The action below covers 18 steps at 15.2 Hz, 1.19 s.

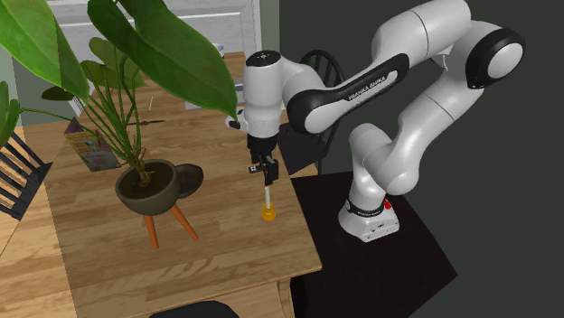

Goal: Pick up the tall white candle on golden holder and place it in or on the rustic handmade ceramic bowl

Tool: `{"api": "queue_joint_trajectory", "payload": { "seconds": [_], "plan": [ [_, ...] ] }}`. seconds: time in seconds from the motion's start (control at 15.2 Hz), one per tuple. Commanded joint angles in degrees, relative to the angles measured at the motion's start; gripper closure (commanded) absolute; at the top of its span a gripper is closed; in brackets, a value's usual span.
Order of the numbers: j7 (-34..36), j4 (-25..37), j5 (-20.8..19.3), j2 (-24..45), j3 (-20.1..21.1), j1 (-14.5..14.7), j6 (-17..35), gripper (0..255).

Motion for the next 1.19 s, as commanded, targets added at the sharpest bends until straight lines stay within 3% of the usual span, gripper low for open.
{"api": "queue_joint_trajectory", "payload": {
  "seconds": [0.0, 0.2, 0.66, 1.12],
  "plan": [
    [-3.82, -2.31, -0.55, 1.45, -1.86, 0.61, 2.44, 0],
    [-8.94, -4.98, -1.29, 4.86, -4.42, 1.52, 6.49, 0],
    [-8.97, -8.39, -1.78, 8.38, -5.28, 1.52, 13.4, 0],
    [-8.97, -8.64, -1.81, 8.73, -5.36, 1.53, 14.0, 0]
  ]
}}
